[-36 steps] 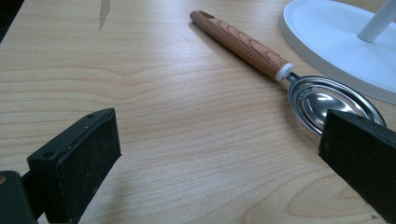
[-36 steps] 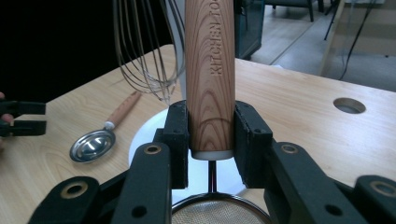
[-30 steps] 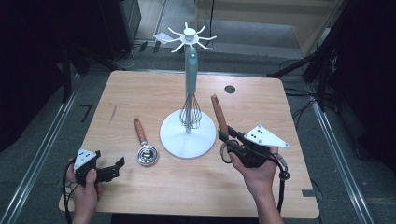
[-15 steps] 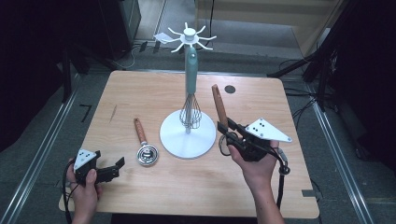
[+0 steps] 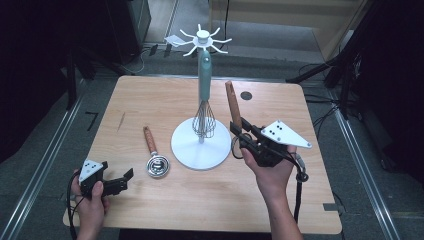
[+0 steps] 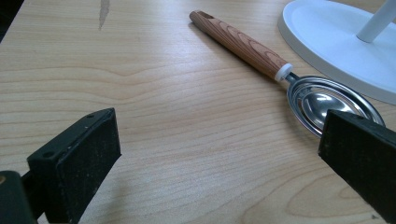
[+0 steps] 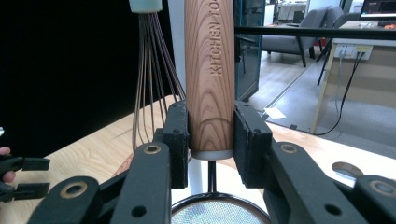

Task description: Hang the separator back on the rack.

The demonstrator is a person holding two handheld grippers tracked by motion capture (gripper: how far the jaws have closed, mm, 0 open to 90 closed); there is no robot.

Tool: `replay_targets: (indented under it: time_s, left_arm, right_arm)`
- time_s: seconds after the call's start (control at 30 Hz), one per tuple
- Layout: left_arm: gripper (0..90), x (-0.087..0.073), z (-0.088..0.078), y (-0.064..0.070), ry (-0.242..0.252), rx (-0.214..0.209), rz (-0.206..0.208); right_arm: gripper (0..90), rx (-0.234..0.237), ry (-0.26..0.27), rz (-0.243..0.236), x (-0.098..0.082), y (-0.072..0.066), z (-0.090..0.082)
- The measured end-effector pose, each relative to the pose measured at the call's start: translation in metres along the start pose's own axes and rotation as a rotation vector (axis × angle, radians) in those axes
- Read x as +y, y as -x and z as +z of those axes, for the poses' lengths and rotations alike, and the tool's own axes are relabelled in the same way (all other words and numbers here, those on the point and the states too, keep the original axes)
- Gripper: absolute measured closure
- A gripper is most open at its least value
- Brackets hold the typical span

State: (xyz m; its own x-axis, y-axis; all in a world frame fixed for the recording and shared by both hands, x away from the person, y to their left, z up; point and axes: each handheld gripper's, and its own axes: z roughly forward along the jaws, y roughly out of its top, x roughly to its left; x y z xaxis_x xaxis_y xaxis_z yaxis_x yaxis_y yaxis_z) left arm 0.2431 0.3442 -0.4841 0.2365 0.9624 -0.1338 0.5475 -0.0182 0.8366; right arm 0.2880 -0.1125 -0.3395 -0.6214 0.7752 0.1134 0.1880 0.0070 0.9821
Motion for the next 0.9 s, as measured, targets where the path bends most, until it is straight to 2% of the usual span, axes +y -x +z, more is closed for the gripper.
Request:
replay_targets:
  time_s: [0.17,0.6,0.9]
  left_arm:
    - [0.0,0.0,0.0,0.0,-0.001,0.0,0.001]
    - [0.0,0.0,0.0,0.001,0.006,0.004,0.009]
    - [0.0,0.0,0.0,0.001,0.005,0.004,0.009]
  right_arm:
    - [70.6,-0.003,0.01,-0.009,0.005,-0.001,0.001]
    - [70.6,0.0,0.056,0.012,0.019,-0.001,0.002]
    - [70.6,0.001,0.071,-0.003,0.03,-0.001,0.001]
